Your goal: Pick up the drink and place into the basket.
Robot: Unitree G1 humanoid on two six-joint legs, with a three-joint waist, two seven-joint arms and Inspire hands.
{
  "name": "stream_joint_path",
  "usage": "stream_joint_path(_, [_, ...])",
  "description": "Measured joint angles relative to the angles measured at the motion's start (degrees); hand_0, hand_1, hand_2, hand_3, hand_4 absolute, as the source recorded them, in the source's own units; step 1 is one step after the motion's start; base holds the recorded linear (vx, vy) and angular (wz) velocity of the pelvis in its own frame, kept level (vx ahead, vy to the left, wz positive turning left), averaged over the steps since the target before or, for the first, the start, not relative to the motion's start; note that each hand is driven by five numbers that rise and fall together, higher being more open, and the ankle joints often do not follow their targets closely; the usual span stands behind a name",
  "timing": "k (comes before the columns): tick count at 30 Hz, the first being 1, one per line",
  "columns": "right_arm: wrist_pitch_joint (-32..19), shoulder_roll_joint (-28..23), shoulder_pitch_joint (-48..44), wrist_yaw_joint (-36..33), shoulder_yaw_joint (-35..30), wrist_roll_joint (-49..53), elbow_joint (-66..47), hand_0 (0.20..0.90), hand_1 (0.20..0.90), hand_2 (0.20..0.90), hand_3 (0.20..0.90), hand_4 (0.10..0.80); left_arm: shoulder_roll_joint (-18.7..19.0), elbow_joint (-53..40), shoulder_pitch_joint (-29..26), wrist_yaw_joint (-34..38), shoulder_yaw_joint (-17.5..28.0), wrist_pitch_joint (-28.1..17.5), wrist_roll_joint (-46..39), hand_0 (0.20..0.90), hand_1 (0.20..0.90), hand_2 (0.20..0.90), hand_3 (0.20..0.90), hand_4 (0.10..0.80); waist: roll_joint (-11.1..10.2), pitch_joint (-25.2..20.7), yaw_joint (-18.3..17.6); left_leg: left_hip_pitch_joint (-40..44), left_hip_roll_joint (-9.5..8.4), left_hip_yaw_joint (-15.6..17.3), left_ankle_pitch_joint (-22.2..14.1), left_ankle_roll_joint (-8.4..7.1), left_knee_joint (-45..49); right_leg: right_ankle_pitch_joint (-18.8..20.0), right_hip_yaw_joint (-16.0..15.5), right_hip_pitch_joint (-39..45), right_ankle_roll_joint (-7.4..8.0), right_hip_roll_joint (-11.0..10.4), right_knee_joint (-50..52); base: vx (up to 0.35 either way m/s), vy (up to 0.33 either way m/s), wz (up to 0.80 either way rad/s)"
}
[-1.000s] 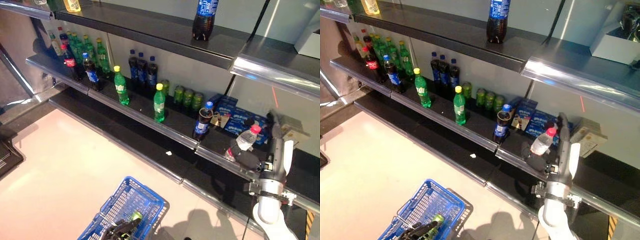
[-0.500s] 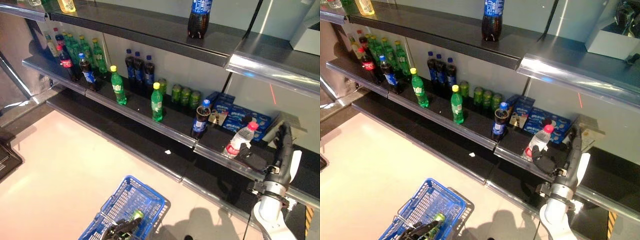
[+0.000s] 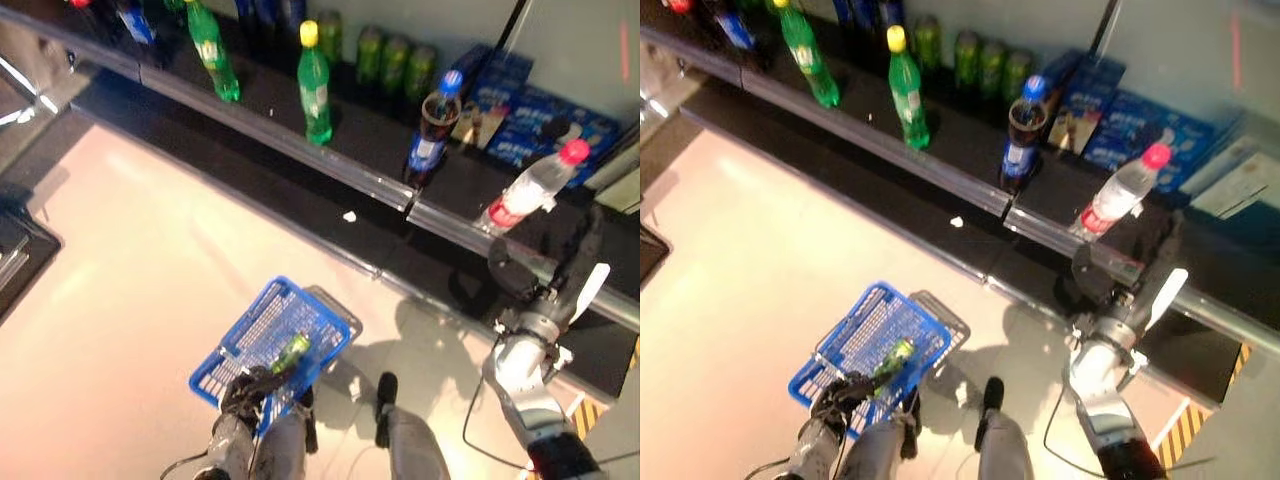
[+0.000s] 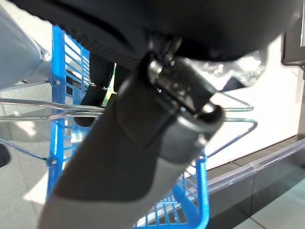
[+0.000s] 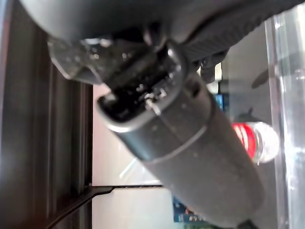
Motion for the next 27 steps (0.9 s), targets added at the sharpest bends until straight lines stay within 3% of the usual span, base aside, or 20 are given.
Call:
stream_joint_path(8, [0.1,-1.4,-8.4,-1.5,-0.4,0.0,3.7,0.900,0.900,0.900,0.900,0.800,0.5,-1.6,-1.3,-0.2,-0.9,-0.4,-1.6,0.300,0.300,0.300,0.200,0.100,0.9,3.7,0.2,-1.8,0.35,0.3,-0.4,-0.15,1.7,-0.7,0.0,-2.4,-0.46,-0.2,2.5,-0.013,-0.001,-0.03])
stream_joint_path(17, [0.2,-3.5,-13.1,-1.6,-0.5,0.3,5.0,0.900,0.900,0.900,0.900,0.800,0.4,-3.6,-1.5,-1.4,-0.7,0.0,-2.0,0.300,0.300,0.300,0.200,0.100,2.4,5.6,1.8,-2.6,0.50,0.0,-0.9,-0.45,2.8,-1.2,-0.3,-4.1,-1.02,-0.4,4.7,0.007,0.001,-0.04])
stream_joint_path(27, [0.4,-3.6,-18.7,-1.5,-0.7,5.9,11.8,0.900,0.900,0.900,0.900,0.800,0.4,-3.9,-2.3,-1.6,-0.7,0.2,-2.0,0.300,0.300,0.300,0.200,0.100,2.5,5.8,3.3,-3.8,0.69,0.0,-1.4,-0.60,5.0,-2.7,-0.2,-5.7,-1.36,-0.9,7.6,0.015,0.002,0.00])
